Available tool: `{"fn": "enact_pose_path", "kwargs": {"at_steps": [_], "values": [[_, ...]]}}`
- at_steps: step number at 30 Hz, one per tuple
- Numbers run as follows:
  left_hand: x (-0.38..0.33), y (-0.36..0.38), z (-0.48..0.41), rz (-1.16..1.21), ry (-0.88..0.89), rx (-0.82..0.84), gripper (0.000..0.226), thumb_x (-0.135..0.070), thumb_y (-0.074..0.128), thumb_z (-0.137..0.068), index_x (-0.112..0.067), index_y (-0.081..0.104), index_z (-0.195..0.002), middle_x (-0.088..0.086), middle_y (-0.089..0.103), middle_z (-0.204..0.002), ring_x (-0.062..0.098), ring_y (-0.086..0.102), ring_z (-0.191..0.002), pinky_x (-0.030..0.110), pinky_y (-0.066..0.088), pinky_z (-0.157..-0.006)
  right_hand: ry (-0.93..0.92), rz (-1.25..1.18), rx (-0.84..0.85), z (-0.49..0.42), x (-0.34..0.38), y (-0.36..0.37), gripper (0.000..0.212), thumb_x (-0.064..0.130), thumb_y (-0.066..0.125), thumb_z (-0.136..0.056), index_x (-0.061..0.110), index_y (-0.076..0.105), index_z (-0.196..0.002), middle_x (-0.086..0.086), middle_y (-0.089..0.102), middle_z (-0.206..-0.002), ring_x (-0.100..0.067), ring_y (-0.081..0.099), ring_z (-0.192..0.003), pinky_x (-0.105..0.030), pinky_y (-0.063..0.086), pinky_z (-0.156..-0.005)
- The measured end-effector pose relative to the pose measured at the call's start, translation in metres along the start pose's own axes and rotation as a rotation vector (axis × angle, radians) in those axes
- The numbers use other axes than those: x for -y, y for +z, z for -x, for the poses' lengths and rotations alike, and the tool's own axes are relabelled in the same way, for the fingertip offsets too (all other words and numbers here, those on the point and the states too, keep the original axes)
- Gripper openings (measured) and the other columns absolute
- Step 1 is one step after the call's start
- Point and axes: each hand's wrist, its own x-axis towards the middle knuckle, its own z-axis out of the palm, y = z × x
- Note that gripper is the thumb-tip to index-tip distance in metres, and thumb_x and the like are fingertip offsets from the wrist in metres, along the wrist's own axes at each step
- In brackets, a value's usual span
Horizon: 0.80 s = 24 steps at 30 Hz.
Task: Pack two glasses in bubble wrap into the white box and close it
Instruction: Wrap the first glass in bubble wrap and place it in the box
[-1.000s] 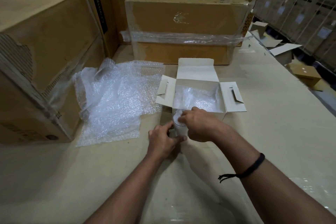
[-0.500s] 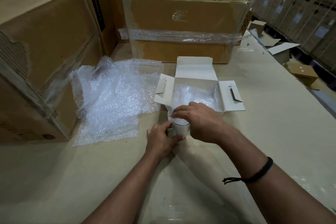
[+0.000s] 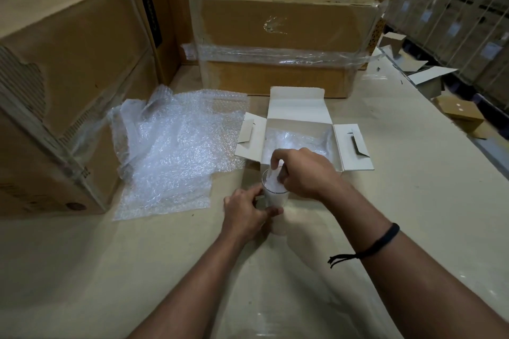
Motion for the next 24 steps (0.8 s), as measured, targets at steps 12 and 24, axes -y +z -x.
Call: {"fn": "enact_pose_path", "kwargs": {"at_steps": [12, 24], "values": [[-0.001, 0.0, 0.0, 0.011, 0.015, -0.009, 0.048, -0.061, 0.077, -0.059, -0.041, 0.066, -0.101, -0.014, 0.065, -0.083, 0.017, 0.058, -0.089, 0.039, 0.038, -0.087, -0.216, 0.149, -0.025, 0.007, -0.008, 0.018, 0.041, 0.012, 0.046, -0.083, 0.032, 0.072, -0.108, 0.01, 0.065, -0.117, -0.019, 0.046, -0.092, -0.029, 0.037, -0.07], [-0.006, -0.003, 0.002, -0.01, 0.026, -0.024, 0.049, -0.055, 0.081, -0.062, -0.038, 0.068, -0.106, -0.021, 0.051, -0.077, 0.019, 0.055, -0.094, 0.037, 0.036, -0.089, -0.195, 0.268, 0.236, 0.019, 0.006, -0.006, 0.068, 0.005, 0.047, -0.079, 0.038, 0.046, -0.139, -0.001, 0.063, -0.117, -0.024, 0.046, -0.103, -0.03, 0.034, -0.072]]}}
